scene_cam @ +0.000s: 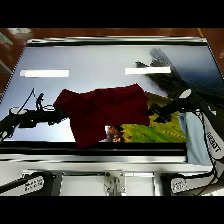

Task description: Fold the shirts.

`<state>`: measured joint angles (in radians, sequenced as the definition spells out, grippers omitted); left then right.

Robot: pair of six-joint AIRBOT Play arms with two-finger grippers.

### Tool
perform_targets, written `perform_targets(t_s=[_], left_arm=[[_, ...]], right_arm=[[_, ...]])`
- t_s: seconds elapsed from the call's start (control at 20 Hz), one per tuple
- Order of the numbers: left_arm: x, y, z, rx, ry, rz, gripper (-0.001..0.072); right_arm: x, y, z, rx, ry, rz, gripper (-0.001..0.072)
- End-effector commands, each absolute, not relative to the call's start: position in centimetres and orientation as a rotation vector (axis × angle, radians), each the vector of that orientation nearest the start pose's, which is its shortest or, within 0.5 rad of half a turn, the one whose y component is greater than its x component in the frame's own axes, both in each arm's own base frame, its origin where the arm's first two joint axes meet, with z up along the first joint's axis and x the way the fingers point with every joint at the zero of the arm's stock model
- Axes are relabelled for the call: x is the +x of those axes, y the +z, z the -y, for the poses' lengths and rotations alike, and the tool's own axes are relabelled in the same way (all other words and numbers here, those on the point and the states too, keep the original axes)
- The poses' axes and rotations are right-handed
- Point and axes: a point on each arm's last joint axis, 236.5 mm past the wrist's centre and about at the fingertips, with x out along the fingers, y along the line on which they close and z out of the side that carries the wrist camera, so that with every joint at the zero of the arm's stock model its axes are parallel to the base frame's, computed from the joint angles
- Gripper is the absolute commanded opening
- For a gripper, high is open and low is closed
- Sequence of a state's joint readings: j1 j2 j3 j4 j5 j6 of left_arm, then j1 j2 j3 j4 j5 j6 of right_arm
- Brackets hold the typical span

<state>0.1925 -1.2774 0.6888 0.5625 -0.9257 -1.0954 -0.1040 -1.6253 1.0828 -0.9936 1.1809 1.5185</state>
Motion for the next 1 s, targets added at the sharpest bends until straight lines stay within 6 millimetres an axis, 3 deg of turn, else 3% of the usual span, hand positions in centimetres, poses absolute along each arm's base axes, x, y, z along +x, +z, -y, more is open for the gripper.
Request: perform_targets(t_s=[0.0, 0.1, 0.15, 0.25, 0.35, 0.45, 0.55, 0.6, 0.7, 0.75, 0.85, 0.95], left_arm=[[35.7, -3.3, 9.3, -0.767, -0.348, -1.103, 0.004], [35.8, -2.5, 9.3, -0.755, -0.354, -1.08, 0.004], [36.0, -2.1, 9.3, -0.748, -0.358, -1.069, 0.004], [37.0, -0.6, 9.0, -0.674, -0.398, -1.012, 0.004], [38.5, 2.4, 8.6, -0.624, -0.415, -0.933, 0.0039], [40.1, 8.4, 7.8, -0.542, -0.435, -0.794, 0.0038], [40.6, 17.1, 6.9, -0.416, -0.454, -0.612, 0.0038], [40.2, 22.2, 6.5, -0.346, -0.454, -0.501, 0.0038], [37.2, 34.4, 5.9, -0.213, -0.441, -0.231, 0.0038], [34.4, 40.5, 5.9, -0.14, -0.426, -0.093, 0.0038], [28.1, 49.7, 6.6, -0.005, -0.386, 0.132, 0.0038], [22.4, 55.1, 7.0, 0.071, -0.309, 0.27, 0.0038]], right_arm=[[35.9, -12.4, -10.9, 0.696, 0.168, -1.625, 0.0671], [35.9, -13.1, -11.9, 0.683, 0.166, -1.631, 0.0657], [36.1, -13.0, -12.2, 0.684, 0.17, -1.621, 0.0501], [36.6, -12.4, -12.5, 0.72, 0.179, -1.603, 0.0064], [37.5, -10.2, -12.9, 0.701, 0.262, -1.528, 0.0066], [39.1, -5.8, -12.6, 0.632, 0.354, -1.393, 0.0065], [40.8, 1.6, -11.9, 0.509, 0.454, -1.196, 0.0065], [41.5, 7.0, -11.4, 0.422, 0.5, -1.058, 0.0065], [41.8, 19.8, -9.9, 0.247, 0.52, -0.711, 0.0065], [40.9, 27.2, -8.7, 0.182, 0.475, -0.506, 0.0065], [36.5, 40.0, -6.0, 0.166, 0.341, -0.154, 0.0064], [30.3, 47.7, -4.0, 0.115, 0.23, 0.059, 0.0064]])
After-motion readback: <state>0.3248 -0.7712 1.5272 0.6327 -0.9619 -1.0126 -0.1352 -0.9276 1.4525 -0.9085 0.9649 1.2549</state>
